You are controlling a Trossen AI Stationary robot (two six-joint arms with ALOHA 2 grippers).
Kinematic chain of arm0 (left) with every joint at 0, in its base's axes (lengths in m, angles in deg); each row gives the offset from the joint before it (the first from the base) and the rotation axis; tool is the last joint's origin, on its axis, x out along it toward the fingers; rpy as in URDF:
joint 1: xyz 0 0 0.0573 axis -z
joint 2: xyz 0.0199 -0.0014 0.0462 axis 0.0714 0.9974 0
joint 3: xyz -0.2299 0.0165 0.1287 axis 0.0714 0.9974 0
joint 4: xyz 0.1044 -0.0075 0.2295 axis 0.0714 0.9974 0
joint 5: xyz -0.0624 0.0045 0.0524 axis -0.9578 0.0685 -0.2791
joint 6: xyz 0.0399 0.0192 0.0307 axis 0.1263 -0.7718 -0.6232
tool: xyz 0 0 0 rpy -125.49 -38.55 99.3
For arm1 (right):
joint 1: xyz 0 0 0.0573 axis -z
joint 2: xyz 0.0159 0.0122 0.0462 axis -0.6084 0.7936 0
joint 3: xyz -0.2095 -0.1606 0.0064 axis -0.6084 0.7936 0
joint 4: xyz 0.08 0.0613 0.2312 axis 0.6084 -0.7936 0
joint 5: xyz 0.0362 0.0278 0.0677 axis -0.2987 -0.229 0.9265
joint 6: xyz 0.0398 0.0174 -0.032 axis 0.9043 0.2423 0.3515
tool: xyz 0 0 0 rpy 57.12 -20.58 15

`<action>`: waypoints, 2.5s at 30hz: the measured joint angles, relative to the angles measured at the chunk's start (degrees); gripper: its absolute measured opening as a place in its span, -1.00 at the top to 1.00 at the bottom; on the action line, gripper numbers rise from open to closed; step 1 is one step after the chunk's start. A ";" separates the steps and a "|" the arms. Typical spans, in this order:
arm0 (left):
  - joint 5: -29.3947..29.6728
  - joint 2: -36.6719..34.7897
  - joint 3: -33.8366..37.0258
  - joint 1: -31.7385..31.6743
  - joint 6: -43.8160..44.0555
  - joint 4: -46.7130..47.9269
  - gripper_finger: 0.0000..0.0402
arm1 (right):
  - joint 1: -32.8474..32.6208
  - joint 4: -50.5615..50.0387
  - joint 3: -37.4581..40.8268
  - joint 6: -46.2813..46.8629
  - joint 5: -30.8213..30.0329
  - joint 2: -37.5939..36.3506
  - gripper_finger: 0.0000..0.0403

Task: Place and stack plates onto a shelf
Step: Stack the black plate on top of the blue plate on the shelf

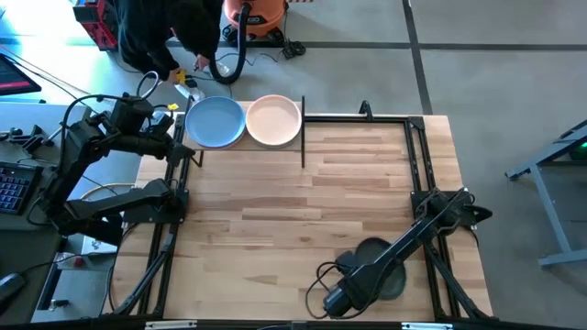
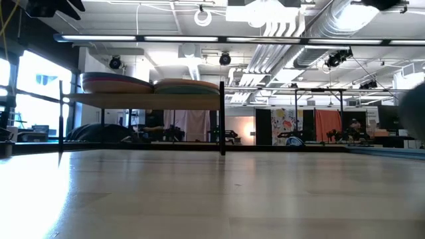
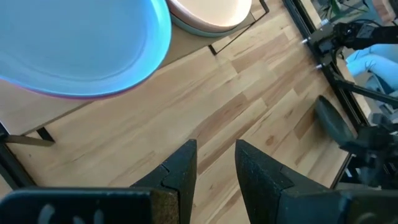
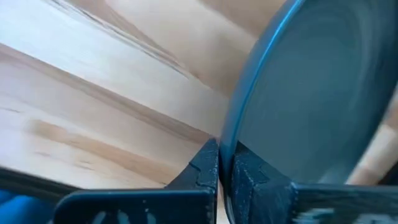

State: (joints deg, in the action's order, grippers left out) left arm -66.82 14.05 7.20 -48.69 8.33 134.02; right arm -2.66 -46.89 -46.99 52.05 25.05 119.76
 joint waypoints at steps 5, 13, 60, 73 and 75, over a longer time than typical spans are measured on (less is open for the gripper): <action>1.06 0.63 0.00 0.00 0.11 0.00 0.52 | 0.94 -6.53 -8.73 -3.37 -8.73 0.02 1.00; 2.17 2.57 0.00 0.00 2.53 0.00 0.52 | 3.65 -12.50 -22.07 -19.61 -21.18 0.02 1.00; 2.48 7.30 0.04 6.74 35.92 -5.59 0.52 | 33.84 5.44 -33.94 -153.14 -21.81 -2.60 1.00; 3.49 12.50 0.02 17.95 42.98 -17.13 0.52 | 33.90 3.09 -33.94 -153.90 -20.09 -2.47 1.00; 3.62 13.94 0.02 19.21 43.10 -16.92 0.52 | 33.90 2.98 -33.94 -153.90 -20.11 -2.43 1.00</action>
State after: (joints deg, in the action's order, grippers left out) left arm -63.20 27.99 7.22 -29.48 51.43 117.10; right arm 31.24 -43.92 -80.93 -101.86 4.94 117.33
